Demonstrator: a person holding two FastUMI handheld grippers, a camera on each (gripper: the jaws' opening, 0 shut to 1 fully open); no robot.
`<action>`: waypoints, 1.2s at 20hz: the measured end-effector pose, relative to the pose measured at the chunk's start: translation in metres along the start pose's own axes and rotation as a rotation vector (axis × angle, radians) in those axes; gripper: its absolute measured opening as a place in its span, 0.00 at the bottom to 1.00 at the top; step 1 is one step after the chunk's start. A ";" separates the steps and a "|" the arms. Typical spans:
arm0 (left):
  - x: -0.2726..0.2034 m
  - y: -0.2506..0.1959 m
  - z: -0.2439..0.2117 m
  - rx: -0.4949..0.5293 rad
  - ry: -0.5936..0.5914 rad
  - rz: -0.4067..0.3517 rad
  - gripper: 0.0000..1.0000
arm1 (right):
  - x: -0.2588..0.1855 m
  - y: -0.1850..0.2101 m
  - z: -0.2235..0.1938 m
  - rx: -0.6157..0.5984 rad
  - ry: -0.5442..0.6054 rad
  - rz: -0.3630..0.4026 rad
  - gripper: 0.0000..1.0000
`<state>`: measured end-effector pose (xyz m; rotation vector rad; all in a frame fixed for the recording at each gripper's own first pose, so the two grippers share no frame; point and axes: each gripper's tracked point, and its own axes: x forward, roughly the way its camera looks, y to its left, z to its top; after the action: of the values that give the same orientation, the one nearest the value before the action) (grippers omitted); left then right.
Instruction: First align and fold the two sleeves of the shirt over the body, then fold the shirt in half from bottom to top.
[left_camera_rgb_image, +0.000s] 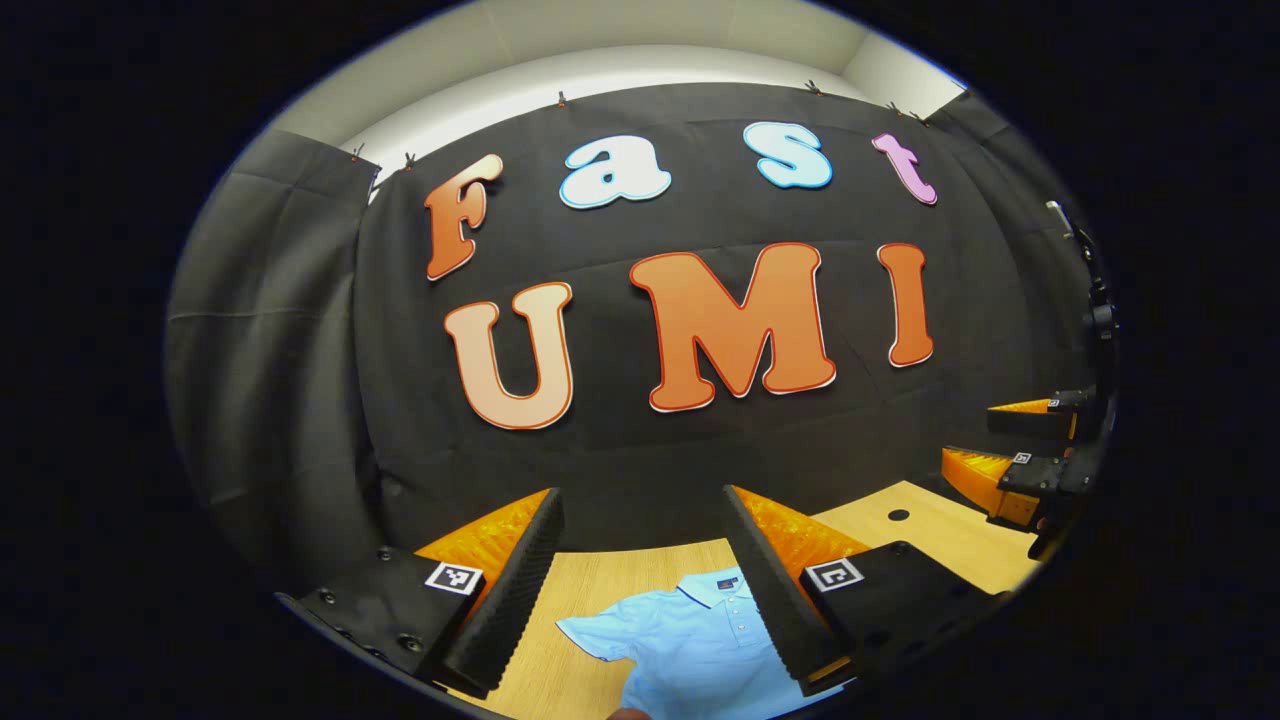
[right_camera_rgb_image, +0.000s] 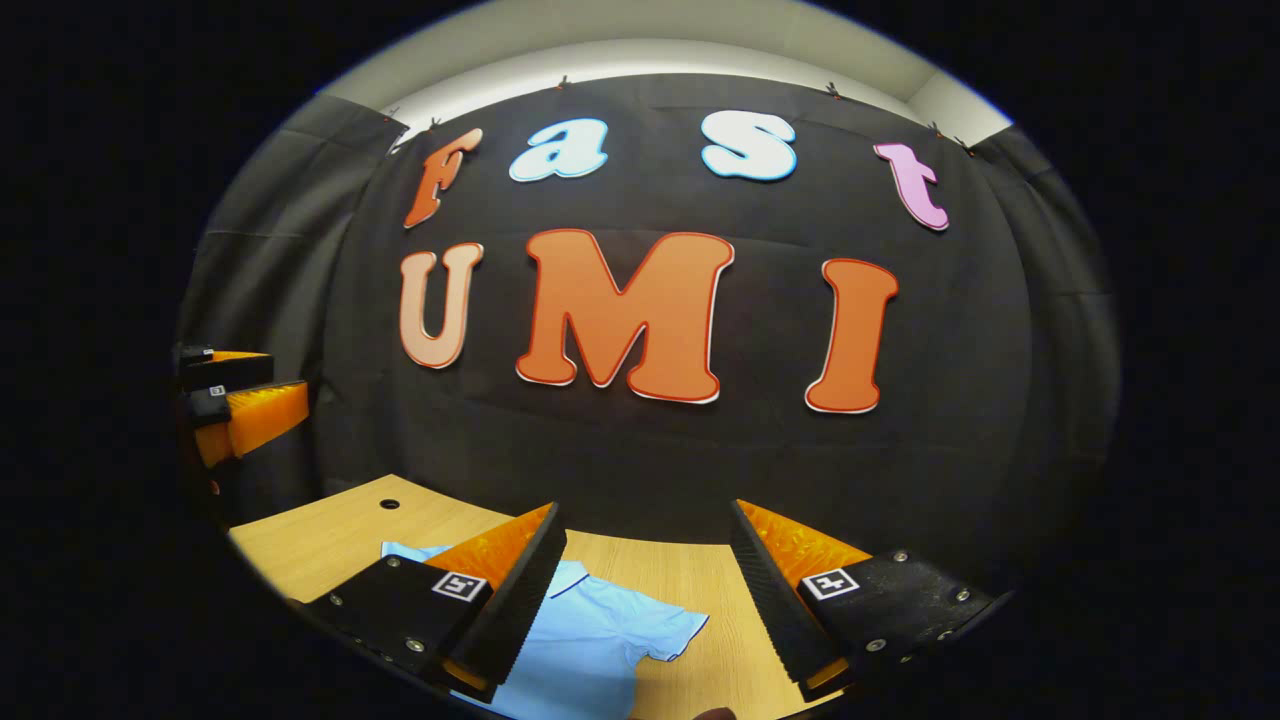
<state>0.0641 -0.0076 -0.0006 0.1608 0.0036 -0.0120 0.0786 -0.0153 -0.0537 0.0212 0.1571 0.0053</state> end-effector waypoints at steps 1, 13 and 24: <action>0.005 0.005 -0.001 0.002 -0.005 -0.014 1.00 | 0.005 -0.001 -0.002 0.007 0.014 -0.028 0.98; 0.067 0.062 -0.011 -0.069 0.016 -0.148 1.00 | 0.056 -0.013 -0.035 -0.053 0.222 -0.241 0.98; 0.064 0.073 -0.032 -0.104 0.120 -0.018 0.99 | 0.094 -0.010 -0.147 0.064 0.622 -0.128 0.96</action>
<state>0.1285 0.0692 -0.0205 0.0575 0.1248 -0.0203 0.1485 -0.0214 -0.2138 0.0729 0.7806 -0.1225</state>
